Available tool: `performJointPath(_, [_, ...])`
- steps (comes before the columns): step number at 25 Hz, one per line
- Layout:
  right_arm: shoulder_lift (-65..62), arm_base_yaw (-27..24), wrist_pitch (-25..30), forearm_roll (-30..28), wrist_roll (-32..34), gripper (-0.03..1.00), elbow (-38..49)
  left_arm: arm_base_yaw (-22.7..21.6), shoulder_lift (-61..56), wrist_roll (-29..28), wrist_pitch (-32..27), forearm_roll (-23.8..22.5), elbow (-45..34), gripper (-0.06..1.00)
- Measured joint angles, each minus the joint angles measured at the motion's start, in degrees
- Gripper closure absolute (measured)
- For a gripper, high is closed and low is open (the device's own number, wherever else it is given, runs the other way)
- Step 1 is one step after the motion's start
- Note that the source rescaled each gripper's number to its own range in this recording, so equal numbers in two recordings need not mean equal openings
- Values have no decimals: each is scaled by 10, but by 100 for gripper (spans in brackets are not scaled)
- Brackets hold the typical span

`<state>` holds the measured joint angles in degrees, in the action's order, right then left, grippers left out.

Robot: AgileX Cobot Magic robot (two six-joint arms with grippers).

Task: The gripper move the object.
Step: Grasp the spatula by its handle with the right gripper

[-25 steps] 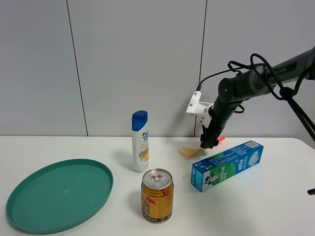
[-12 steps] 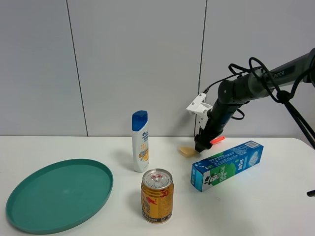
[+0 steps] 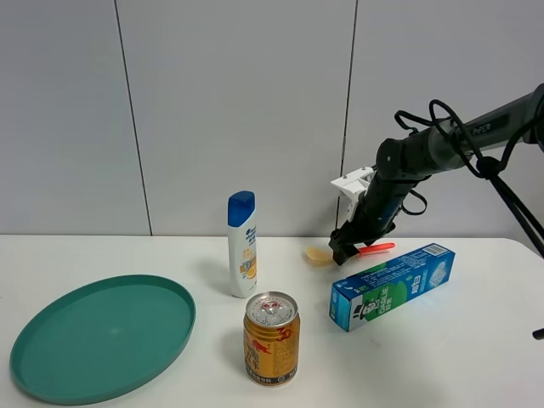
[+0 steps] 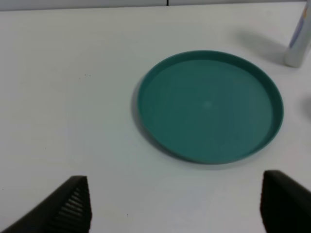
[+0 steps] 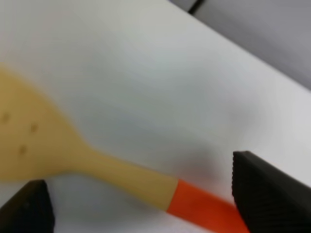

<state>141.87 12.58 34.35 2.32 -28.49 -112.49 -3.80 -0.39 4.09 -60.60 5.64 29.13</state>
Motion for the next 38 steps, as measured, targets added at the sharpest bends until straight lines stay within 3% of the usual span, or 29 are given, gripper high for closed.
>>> performJointPath(5, [3, 0, 5, 31, 65, 25, 0, 0, 0, 0, 0, 0, 0, -6])
performJointPath(9, [4, 0, 10, 49, 65, 25, 0, 0, 0, 0, 0, 0, 0, -6])
performJointPath(19, [-34, 0, 8, 31, -84, 25, 0, 0, 0, 0, 0, 0, 0, -6])
performJointPath(25, [-44, 0, 14, 19, -123, 25, 0, 0, 0, 0, 0, 0, 0, -6])
performJointPath(32, [-44, 0, 22, 14, -288, 25, 0, 0, 0, 0, 0, 0, 0, -6])
performJointPath(35, [-44, -2, 26, 14, -300, 25, 0, 0, 0, 0, 0, 0, 0, -6])
performJointPath(38, [-40, -7, 28, 14, -271, 32, 0, 0, 0, 0, 0, 0, 0, -6])
